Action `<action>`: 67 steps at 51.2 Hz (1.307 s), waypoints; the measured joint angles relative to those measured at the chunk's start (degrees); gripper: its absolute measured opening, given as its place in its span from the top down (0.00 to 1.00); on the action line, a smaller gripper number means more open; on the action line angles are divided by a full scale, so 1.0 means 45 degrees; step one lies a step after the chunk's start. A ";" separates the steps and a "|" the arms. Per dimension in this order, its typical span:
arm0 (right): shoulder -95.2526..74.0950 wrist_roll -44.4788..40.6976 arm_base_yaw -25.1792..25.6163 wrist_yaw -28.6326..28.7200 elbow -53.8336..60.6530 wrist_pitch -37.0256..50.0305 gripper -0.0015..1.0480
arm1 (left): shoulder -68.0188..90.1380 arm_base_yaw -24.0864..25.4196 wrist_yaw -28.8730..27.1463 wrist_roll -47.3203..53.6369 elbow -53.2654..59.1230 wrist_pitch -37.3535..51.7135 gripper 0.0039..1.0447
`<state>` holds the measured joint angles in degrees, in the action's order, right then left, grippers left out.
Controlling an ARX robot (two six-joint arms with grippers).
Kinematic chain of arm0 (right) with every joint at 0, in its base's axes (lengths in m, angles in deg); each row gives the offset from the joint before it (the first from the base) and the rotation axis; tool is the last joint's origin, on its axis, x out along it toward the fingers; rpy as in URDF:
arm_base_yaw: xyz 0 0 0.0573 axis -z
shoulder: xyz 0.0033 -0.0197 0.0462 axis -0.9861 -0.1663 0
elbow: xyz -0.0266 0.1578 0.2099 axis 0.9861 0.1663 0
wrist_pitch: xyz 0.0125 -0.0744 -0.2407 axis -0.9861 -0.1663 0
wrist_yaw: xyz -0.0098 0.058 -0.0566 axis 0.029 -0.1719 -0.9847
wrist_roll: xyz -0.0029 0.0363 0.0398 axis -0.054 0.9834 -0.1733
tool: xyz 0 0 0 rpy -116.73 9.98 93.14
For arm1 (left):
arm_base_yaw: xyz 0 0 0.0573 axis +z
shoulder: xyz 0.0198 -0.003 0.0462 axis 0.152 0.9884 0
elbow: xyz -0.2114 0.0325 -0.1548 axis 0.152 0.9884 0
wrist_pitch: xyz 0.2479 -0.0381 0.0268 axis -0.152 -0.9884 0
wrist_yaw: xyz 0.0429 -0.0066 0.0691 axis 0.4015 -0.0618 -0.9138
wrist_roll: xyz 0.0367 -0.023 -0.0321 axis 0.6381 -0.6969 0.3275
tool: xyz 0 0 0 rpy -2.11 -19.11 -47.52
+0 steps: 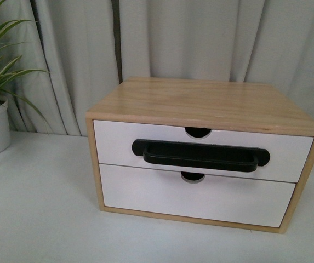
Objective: Pull drawer
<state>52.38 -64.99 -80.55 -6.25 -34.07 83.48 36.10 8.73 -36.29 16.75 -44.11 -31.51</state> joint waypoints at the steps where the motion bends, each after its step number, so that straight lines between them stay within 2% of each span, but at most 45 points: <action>1: 0.0000 0.0000 0.0000 0.0000 0.0000 0.0000 0.09 | 0.0000 0.0000 0.0000 0.0000 0.0000 0.0000 0.05; 22: 0.0000 0.0000 0.0000 0.0000 0.0000 0.0000 0.09 | 0.0000 0.0000 0.0000 0.0000 0.0000 0.0000 0.05; 24: -0.0102 -0.0083 0.0068 0.0262 -0.0053 -0.0199 0.09 | 0.0053 -0.0233 -0.0670 0.0194 0.0015 0.0170 0.05; 27: -0.1122 -0.0573 0.0389 0.1749 -0.0733 -0.1778 0.09 | 0.0418 -0.1530 -0.4284 0.0962 0.0015 0.1316 0.05; 28: -0.1661 -0.0763 0.0461 0.2186 -0.0908 -0.1953 0.09 | 0.0539 -0.1831 -0.5008 0.1132 0.0015 0.1418 0.05; 32: -0.3186 -0.1569 0.0617 0.3050 -0.1404 -0.1894 0.09 | 0.1462 -0.2195 -0.5323 0.1753 0.0000 0.1530 0.05; 36: -0.4231 -0.2254 0.0709 0.3565 -0.1885 -0.1749 0.09 | 0.2409 -0.2210 -0.4138 0.2531 -0.0092 0.1846 0.05; 40: -0.5372 -0.3274 0.0957 0.4430 -0.2487 -0.1851 0.09 | 0.3716 -0.2137 -0.2453 0.3628 -0.0593 0.2327 0.05; 47: -0.7431 -0.4974 0.1287 0.5945 -0.3798 -0.2837 0.09 | 0.5838 -0.2079 0.0335 0.5940 -0.1870 0.2686 0.05; 52: -0.8626 -0.6309 0.1258 0.6683 -0.4799 -0.3633 0.09 | 0.7499 -0.2084 0.2225 0.7878 -0.2880 0.2137 0.05; 59: -0.9928 -0.7878 0.1171 0.6907 -0.5804 -0.4119 0.09 | 0.9374 -0.2152 0.3662 0.9923 -0.4051 0.1069 0.05; 67: -1.1332 -0.9520 0.0962 0.7106 -0.6810 -0.4702 0.09 | 1.1516 -0.2293 0.4614 1.2186 -0.5770 -0.0330 0.05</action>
<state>1.39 -107.83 -76.22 25.72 -64.71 62.32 87.92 -1.58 -15.53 71.59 -70.08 -33.00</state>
